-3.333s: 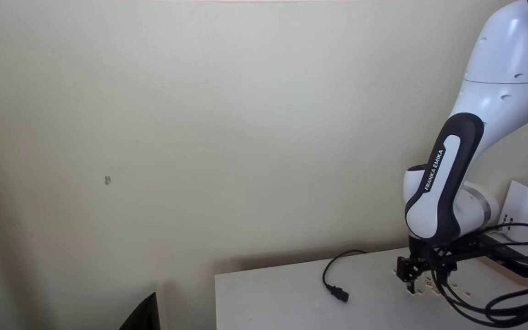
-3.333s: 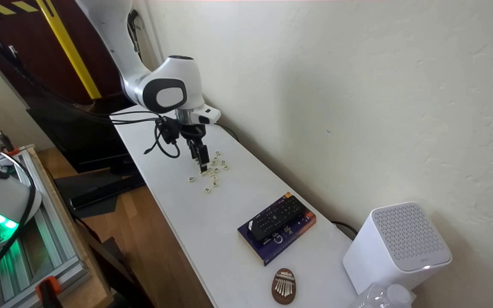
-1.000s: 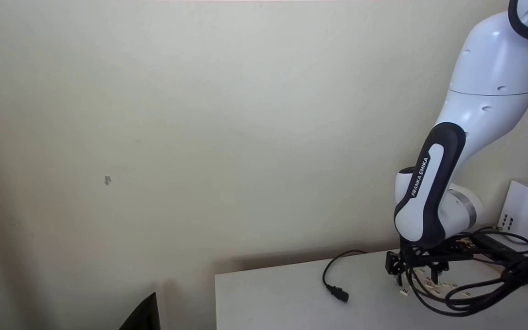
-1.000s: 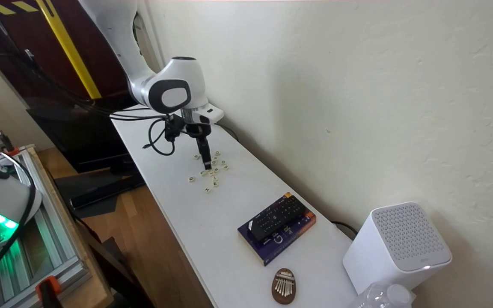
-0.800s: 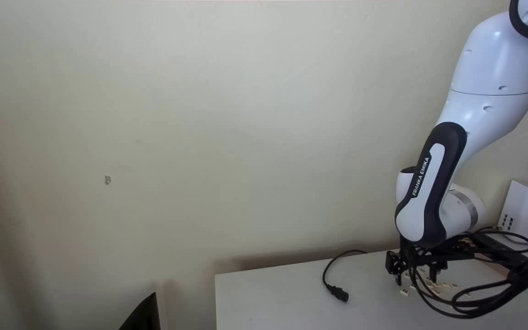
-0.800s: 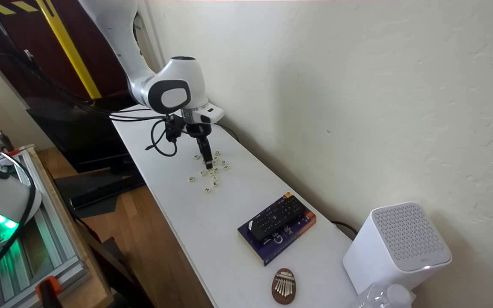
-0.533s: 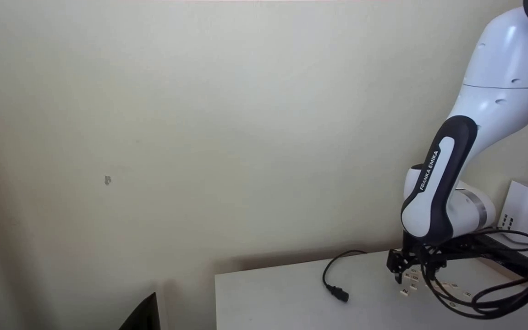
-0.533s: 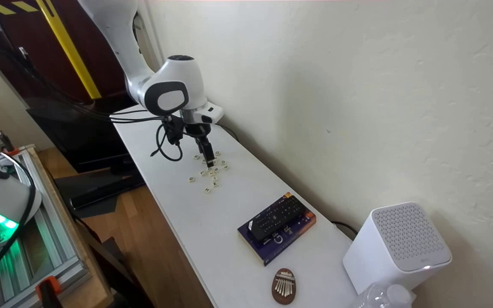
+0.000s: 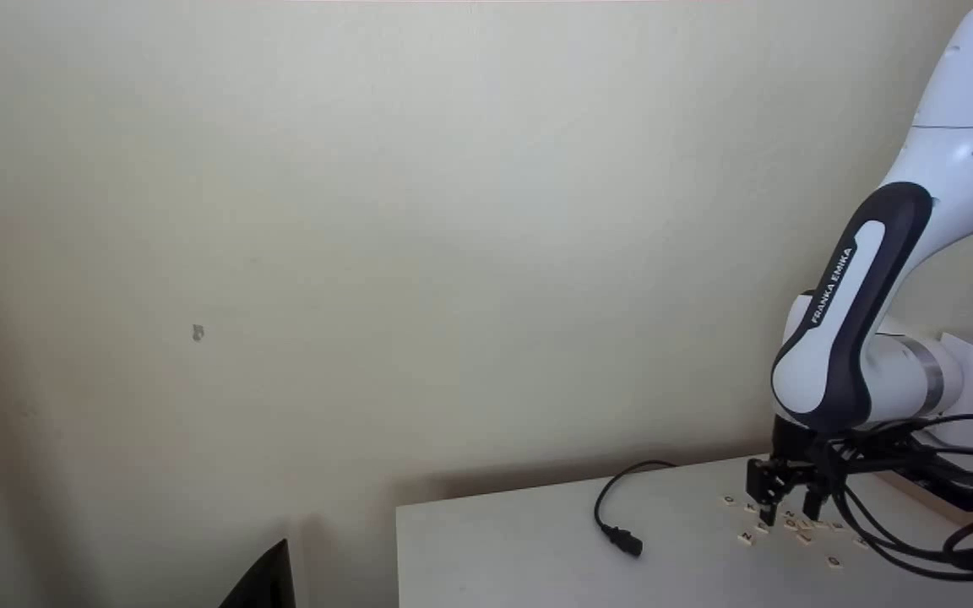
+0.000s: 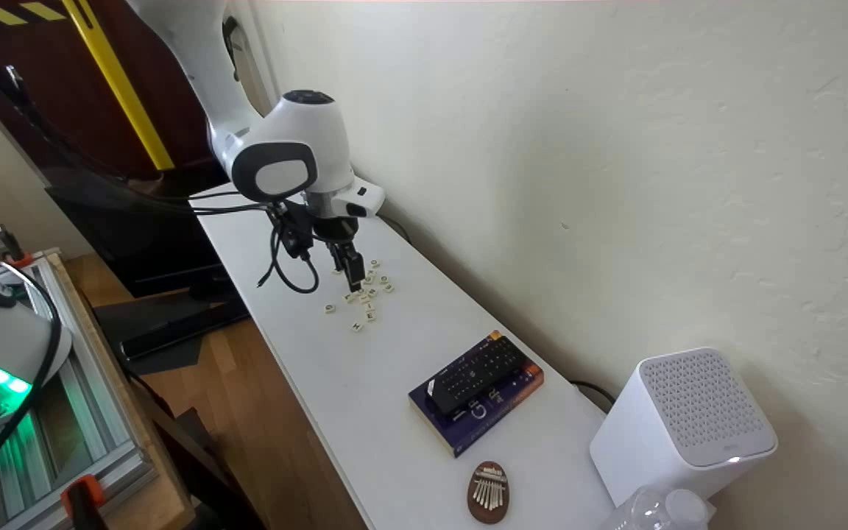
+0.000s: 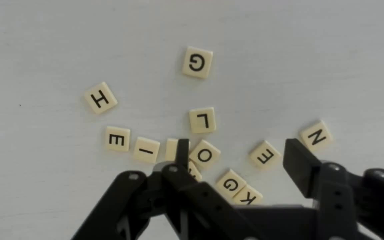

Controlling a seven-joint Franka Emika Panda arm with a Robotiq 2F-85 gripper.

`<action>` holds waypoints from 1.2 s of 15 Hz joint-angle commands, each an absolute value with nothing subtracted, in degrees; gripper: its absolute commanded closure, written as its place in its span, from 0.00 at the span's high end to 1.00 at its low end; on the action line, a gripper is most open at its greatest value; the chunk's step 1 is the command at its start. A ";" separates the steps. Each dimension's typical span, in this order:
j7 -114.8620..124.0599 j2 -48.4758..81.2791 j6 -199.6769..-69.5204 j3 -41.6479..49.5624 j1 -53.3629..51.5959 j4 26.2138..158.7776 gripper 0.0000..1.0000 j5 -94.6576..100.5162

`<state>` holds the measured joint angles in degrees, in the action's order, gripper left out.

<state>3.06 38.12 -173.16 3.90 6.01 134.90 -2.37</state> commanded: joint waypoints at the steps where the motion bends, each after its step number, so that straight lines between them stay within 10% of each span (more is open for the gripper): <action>1: 0.15 36.78 -174.39 3.27 7.40 137.25 0.44 -1.64; 7: -2.48 38.48 -177.05 4.21 7.02 137.32 0.02 -0.53; 18: -4.97 39.40 -176.75 6.45 6.85 137.54 0.00 0.94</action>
<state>-4.19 38.80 -175.66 6.05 6.69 136.86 -0.88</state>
